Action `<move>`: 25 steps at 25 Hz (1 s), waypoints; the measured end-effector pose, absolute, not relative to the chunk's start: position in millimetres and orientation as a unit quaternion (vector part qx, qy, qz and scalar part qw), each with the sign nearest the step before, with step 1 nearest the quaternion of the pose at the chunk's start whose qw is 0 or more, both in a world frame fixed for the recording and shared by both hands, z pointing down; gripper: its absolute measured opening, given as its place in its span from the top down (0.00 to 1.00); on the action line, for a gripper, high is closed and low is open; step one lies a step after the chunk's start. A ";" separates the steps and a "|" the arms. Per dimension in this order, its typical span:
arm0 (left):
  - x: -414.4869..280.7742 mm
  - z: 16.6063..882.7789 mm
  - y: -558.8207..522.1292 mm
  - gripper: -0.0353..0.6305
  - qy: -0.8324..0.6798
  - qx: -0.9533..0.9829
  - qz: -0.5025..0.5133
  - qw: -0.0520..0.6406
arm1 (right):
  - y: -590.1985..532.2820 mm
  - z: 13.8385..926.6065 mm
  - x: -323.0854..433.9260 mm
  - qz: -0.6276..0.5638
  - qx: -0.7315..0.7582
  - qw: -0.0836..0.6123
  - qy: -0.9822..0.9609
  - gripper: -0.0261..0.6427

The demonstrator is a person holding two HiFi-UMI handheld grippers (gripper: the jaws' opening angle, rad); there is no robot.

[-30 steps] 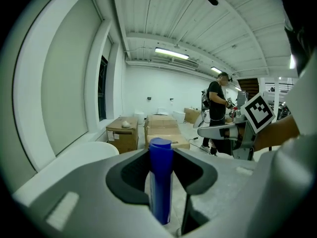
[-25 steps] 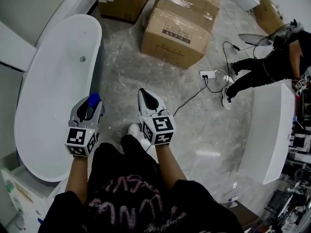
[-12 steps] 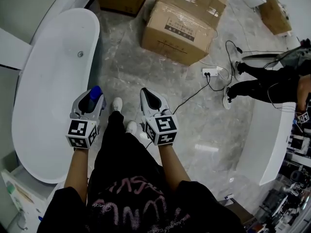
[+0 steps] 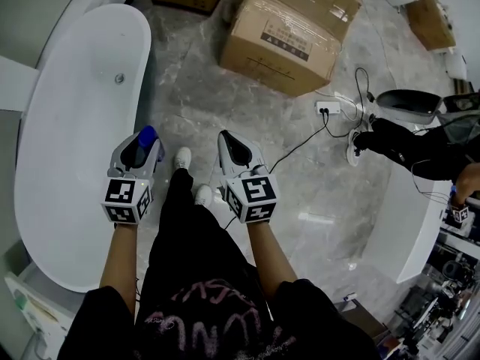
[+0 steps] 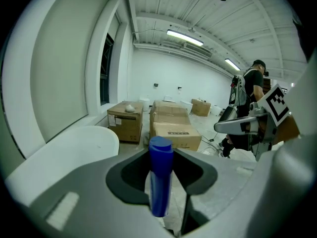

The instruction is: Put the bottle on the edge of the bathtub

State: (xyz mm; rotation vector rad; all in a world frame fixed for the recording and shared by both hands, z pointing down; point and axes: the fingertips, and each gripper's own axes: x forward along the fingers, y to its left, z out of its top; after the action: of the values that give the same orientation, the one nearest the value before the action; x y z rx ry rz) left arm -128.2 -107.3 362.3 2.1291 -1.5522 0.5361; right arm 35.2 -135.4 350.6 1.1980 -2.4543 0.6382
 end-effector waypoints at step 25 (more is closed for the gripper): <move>-155.2 575.5 -175.7 0.73 -0.542 0.733 0.264 0.313 | -193.8 518.5 -3.1 0.302 0.425 0.202 -0.829 0.93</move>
State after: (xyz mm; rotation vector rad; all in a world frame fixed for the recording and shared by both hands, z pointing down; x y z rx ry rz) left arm -155.2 -175.7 575.5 1.9339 -1.4301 0.6965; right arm -3.1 -193.8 518.5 1.1865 -2.3145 0.8434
